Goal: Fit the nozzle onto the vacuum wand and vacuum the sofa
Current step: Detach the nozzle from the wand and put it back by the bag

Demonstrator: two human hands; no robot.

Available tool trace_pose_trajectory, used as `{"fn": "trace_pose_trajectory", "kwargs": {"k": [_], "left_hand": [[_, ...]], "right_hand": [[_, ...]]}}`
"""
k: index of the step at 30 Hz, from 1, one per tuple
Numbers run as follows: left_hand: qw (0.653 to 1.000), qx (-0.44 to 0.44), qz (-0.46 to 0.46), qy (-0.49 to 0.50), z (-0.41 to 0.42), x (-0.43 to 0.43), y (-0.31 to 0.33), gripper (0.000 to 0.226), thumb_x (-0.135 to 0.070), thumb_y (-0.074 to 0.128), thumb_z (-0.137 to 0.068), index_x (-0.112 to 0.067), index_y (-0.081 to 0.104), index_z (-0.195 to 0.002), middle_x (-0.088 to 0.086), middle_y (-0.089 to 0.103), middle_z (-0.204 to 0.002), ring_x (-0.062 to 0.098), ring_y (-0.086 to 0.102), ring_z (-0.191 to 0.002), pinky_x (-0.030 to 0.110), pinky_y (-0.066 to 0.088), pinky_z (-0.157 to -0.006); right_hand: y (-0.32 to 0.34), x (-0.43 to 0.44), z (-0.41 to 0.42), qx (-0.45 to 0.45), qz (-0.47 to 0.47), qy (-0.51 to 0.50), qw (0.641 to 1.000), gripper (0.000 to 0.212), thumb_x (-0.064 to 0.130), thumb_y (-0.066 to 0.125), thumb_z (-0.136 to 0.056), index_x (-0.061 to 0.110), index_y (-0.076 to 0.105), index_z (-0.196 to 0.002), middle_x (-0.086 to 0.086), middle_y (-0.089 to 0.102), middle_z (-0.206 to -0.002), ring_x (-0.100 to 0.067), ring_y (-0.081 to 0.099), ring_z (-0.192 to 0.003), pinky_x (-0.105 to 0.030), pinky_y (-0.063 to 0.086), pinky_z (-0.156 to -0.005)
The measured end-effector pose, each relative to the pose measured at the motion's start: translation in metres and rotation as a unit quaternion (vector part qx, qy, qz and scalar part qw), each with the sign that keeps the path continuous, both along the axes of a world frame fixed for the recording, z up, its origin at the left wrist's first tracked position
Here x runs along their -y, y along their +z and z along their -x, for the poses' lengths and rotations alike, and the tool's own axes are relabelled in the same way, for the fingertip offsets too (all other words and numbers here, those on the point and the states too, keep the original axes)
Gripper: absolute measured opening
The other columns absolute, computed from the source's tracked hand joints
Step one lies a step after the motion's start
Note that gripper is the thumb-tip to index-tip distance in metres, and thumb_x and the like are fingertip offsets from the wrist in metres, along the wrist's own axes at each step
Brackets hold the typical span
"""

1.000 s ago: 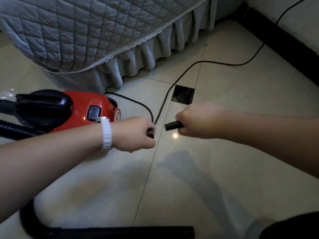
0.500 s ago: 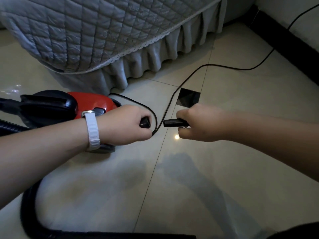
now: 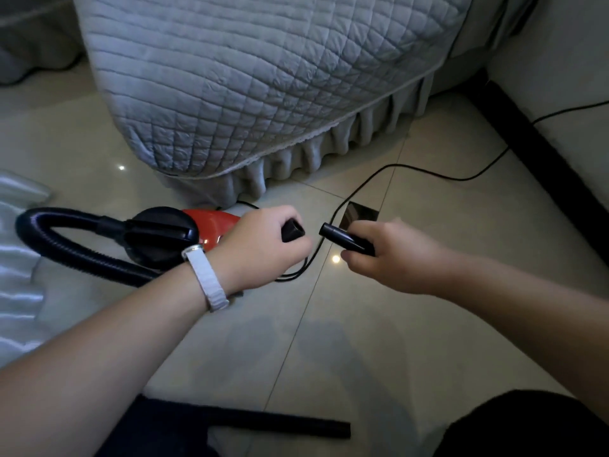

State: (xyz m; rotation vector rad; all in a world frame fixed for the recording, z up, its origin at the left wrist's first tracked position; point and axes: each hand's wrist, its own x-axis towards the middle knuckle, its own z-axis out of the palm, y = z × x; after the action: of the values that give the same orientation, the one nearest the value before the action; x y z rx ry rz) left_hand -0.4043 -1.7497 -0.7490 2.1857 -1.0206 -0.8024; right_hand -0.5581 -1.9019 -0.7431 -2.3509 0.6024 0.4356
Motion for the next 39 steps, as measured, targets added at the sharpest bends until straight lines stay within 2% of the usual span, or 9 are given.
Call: {"fn": "trace_pose_trajectory", "kwargs": {"k": [6, 12, 17, 20, 23, 30, 32, 35, 39], "left_hand": [[0.996, -0.060, -0.018, 0.061, 0.007, -0.013, 0.142, 0.015, -0.027, 0.067, -0.080, -0.018, 0.058, -0.072, 0.001, 0.063, -0.057, 0.023, 0.061, -0.055, 0.044, 0.055, -0.060], [0.986, -0.103, -0.071, 0.112, 0.003, -0.050, 0.290, 0.030, -0.040, 0.060, -0.070, -0.012, 0.063, -0.080, 0.007, 0.066, -0.062, 0.021, 0.056, -0.052, 0.046, 0.056, -0.059], [0.984, -0.089, -0.069, 0.138, 0.007, -0.086, 0.404, 0.016, -0.025, 0.061, -0.082, -0.009, 0.063, -0.081, -0.002, 0.060, -0.053, 0.018, 0.055, -0.043, 0.021, 0.039, -0.039], [0.983, -0.076, -0.053, 0.160, 0.011, -0.105, 0.456, 0.012, -0.022, 0.061, -0.081, -0.014, 0.060, -0.072, -0.005, 0.062, -0.052, 0.014, 0.057, -0.041, 0.024, 0.045, -0.045], [0.979, -0.054, -0.041, 0.193, 0.020, -0.125, 0.495, 0.017, -0.034, 0.061, -0.073, -0.017, 0.059, -0.069, -0.003, 0.061, -0.056, 0.019, 0.058, -0.051, 0.036, 0.052, -0.058], [0.945, -0.043, -0.007, 0.323, 0.080, -0.171, 0.543, 0.019, -0.025, 0.061, -0.081, -0.007, 0.061, -0.076, 0.004, 0.060, -0.060, 0.020, 0.054, -0.053, 0.029, 0.041, -0.050], [0.933, -0.052, -0.006, 0.356, 0.099, -0.182, 0.552, 0.020, -0.022, 0.060, -0.084, -0.003, 0.059, -0.077, 0.007, 0.057, -0.059, 0.019, 0.051, -0.050, 0.027, 0.038, -0.046], [0.910, -0.072, 0.011, 0.409, 0.124, -0.203, 0.565, 0.022, -0.016, 0.057, -0.086, 0.006, 0.055, -0.082, 0.012, 0.054, -0.059, 0.020, 0.048, -0.044, 0.023, 0.034, -0.040], [0.888, -0.067, 0.026, 0.455, 0.146, -0.239, 0.580, 0.019, -0.016, 0.058, -0.087, 0.003, 0.058, -0.083, 0.011, 0.055, -0.064, 0.018, 0.051, -0.045, 0.020, 0.034, -0.038]], "right_hand": [[0.146, -0.020, -0.007, -0.019, -0.023, -0.044, 0.999, 0.024, 0.037, 0.060, -0.093, 0.027, 0.048, -0.075, 0.005, 0.055, -0.069, -0.012, 0.052, -0.057, -0.029, 0.040, -0.052], [0.288, -0.054, -0.015, -0.036, -0.032, -0.043, 0.998, 0.017, 0.035, 0.059, -0.093, 0.018, 0.058, -0.089, 0.001, 0.059, -0.075, -0.016, 0.054, -0.061, -0.030, 0.042, -0.054], [0.397, -0.089, -0.014, -0.025, -0.035, -0.046, 0.998, 0.023, 0.033, 0.060, -0.093, 0.023, 0.051, -0.075, 0.003, 0.056, -0.068, -0.013, 0.050, -0.055, -0.027, 0.038, -0.050], [0.448, -0.103, -0.015, -0.003, -0.030, -0.036, 0.999, 0.021, 0.033, 0.060, -0.093, 0.014, 0.058, -0.085, -0.004, 0.061, -0.074, -0.015, 0.050, -0.057, -0.028, 0.038, -0.051], [0.482, -0.115, -0.018, 0.035, -0.030, -0.007, 0.999, 0.023, 0.033, 0.061, -0.092, 0.011, 0.060, -0.089, -0.007, 0.064, -0.077, -0.022, 0.056, -0.063, -0.031, 0.042, -0.055], [0.526, -0.135, -0.010, 0.079, -0.063, 0.100, 0.990, 0.019, 0.030, 0.061, -0.093, 0.013, 0.059, -0.084, 0.005, 0.053, -0.064, -0.009, 0.045, -0.052, -0.024, 0.038, -0.052], [0.533, -0.140, -0.006, 0.077, -0.069, 0.133, 0.986, 0.020, 0.031, 0.061, -0.093, 0.018, 0.056, -0.078, 0.002, 0.054, -0.064, -0.011, 0.047, -0.053, -0.030, 0.041, -0.054], [0.545, -0.154, -0.002, 0.070, -0.068, 0.185, 0.978, 0.021, 0.031, 0.059, -0.095, 0.029, 0.053, -0.074, 0.005, 0.055, -0.064, -0.006, 0.048, -0.049, -0.024, 0.039, -0.051], [0.561, -0.185, 0.000, 0.068, -0.076, 0.218, 0.971, 0.012, 0.032, 0.059, -0.095, 0.024, 0.062, -0.088, 0.004, 0.058, -0.066, -0.002, 0.048, -0.042, -0.016, 0.037, -0.042]]}}
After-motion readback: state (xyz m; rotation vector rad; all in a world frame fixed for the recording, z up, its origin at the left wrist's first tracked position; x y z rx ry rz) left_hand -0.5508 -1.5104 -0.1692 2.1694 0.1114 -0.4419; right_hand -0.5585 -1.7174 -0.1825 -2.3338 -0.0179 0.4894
